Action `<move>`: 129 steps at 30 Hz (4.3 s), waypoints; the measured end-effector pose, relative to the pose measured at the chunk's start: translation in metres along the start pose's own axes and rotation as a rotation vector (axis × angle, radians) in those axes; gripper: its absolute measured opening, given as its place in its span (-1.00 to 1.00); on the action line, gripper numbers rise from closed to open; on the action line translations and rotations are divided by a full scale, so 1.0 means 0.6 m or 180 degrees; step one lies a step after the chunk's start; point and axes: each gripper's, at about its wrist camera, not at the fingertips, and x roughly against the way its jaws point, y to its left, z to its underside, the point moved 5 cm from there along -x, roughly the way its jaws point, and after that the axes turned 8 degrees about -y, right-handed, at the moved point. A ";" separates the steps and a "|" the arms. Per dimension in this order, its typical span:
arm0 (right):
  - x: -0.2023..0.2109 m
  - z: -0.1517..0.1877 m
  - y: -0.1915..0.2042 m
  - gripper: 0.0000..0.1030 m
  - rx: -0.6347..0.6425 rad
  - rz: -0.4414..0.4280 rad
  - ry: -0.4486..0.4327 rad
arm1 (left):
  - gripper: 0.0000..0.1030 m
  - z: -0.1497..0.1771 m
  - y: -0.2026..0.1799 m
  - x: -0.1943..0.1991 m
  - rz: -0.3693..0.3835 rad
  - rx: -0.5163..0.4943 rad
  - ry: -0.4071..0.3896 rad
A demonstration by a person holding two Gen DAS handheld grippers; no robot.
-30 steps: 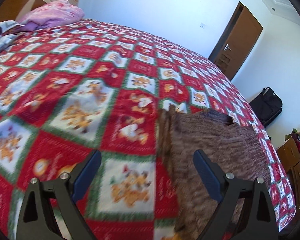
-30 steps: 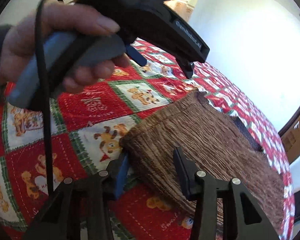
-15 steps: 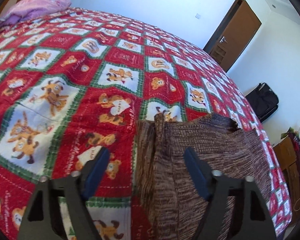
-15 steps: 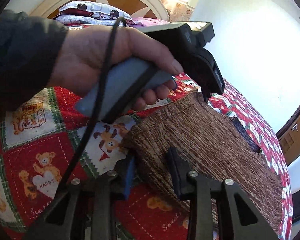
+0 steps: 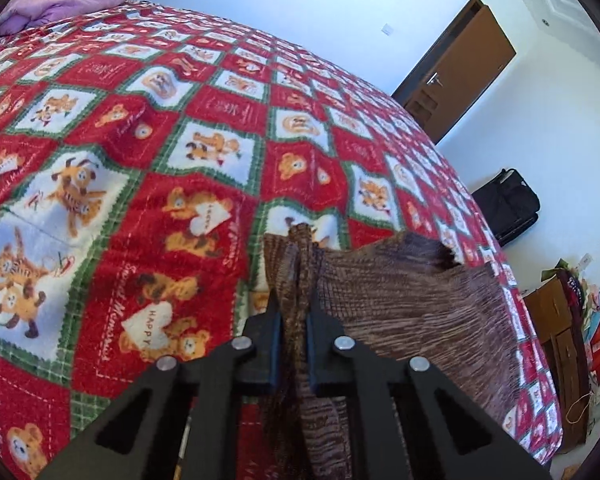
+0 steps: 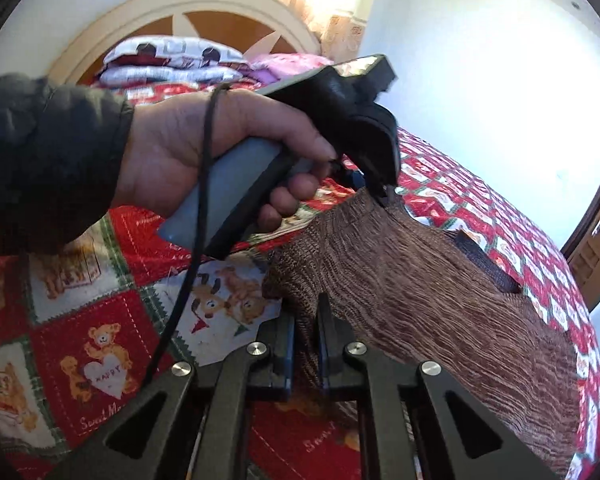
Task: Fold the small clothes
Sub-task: 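Lift the edge with the left gripper while the right gripper grasps beside it, then fold the held edge over the bundle with both grippers and open them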
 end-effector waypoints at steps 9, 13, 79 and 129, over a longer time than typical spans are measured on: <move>0.050 0.001 -0.064 -0.84 -0.0355 0.0142 -0.0190 | -0.80 -0.021 -0.043 0.014 0.0200 0.0151 -0.0117; 0.070 0.005 -0.091 -0.84 -0.0497 0.0193 -0.0238 | -0.80 -0.027 -0.065 0.015 0.0312 0.0247 -0.0150; 0.257 0.275 -0.412 -0.92 -0.2792 0.0888 -0.0061 | -0.82 0.064 -0.525 -0.198 0.0480 -0.0844 0.0318; 0.074 0.248 -0.571 0.09 -0.3125 0.0426 0.0487 | 0.70 0.228 -0.348 -0.064 0.0358 -0.0912 0.0043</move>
